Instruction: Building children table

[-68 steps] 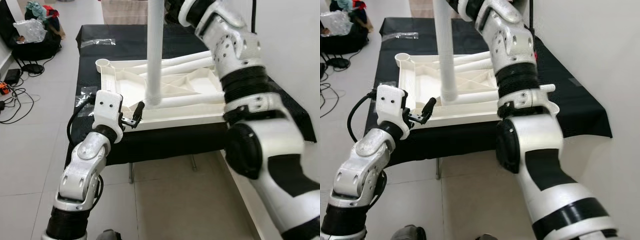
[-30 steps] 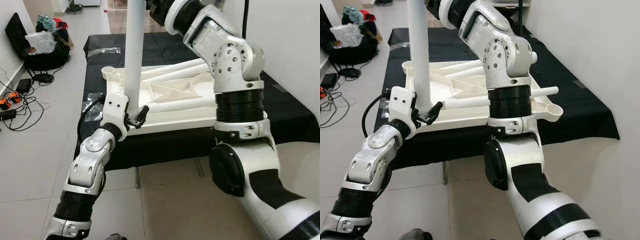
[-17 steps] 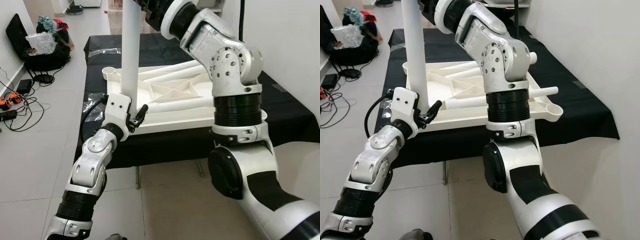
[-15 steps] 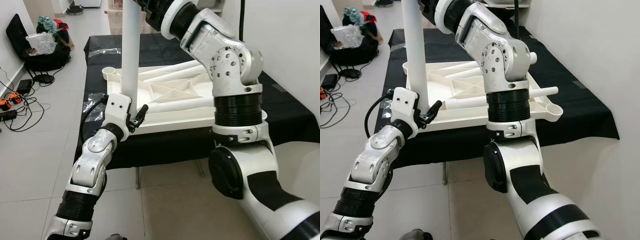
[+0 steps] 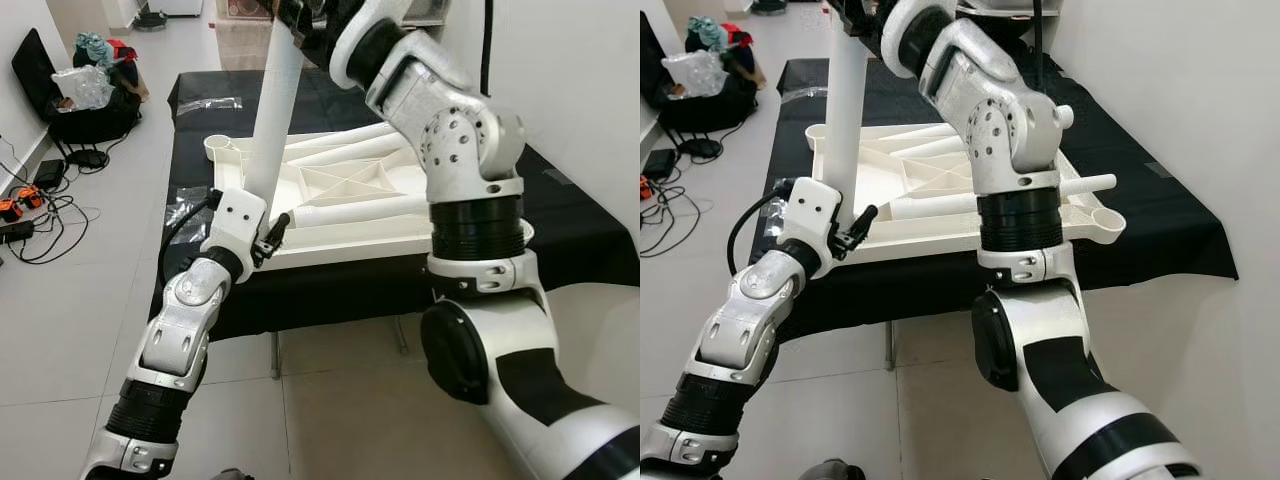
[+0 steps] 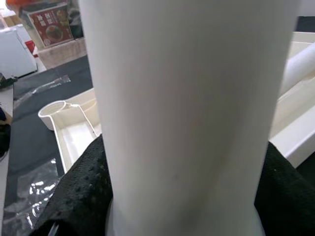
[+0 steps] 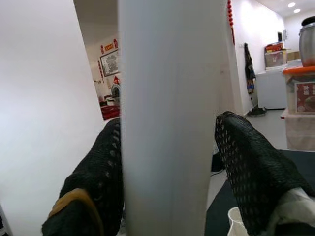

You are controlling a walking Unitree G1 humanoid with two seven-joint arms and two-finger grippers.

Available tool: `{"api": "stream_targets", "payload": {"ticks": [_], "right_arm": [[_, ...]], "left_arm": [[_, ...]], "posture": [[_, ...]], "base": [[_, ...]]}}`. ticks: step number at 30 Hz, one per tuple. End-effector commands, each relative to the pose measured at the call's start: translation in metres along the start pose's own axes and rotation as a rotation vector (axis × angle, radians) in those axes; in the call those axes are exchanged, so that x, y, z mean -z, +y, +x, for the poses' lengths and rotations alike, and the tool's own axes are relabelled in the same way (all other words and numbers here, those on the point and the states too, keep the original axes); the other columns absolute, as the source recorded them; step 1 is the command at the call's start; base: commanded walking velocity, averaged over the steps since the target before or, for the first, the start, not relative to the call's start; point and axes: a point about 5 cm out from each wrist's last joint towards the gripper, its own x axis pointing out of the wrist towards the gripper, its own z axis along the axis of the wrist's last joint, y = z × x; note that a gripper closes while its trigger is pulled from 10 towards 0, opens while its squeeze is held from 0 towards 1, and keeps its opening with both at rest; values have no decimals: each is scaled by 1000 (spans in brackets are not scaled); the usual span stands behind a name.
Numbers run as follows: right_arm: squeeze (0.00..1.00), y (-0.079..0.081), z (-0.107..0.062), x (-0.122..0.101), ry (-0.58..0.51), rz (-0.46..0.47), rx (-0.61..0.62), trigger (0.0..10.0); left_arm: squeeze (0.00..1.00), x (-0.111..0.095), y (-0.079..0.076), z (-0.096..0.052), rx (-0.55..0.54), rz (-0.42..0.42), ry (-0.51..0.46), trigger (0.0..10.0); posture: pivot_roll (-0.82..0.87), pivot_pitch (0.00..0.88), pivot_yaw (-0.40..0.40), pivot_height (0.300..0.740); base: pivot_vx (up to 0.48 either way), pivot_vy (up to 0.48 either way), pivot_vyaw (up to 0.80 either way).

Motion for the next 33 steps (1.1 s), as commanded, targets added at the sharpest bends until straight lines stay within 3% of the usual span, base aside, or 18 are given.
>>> {"api": "stream_targets", "payload": {"ticks": [1,10,16,22,33], "right_arm": [[0,1,0,5,12,1,7,10000],[0,4,-3,21,40,44,21,10000],[0,7,-8,46,58,115,52,10000],[0,8,-12,66,75,123,93,10000],[0,11,-12,72,33,120,154,10000]], "left_arm": [[0,-9,2,1,1,31,-37,10000],[0,-17,8,6,-17,64,-62,10000],[0,-23,8,13,-3,75,-76,10000],[0,-27,7,18,-1,72,-87,10000],[0,-32,-3,26,22,50,-87,10000]], "posture": [[-24,0,-30,740],[-23,0,-28,740],[-24,0,-23,740],[-23,0,-20,740],[-24,0,-20,740]], "base": [[0,0,0],[0,0,0],[0,0,0],[0,0,0],[0,0,0]]}}
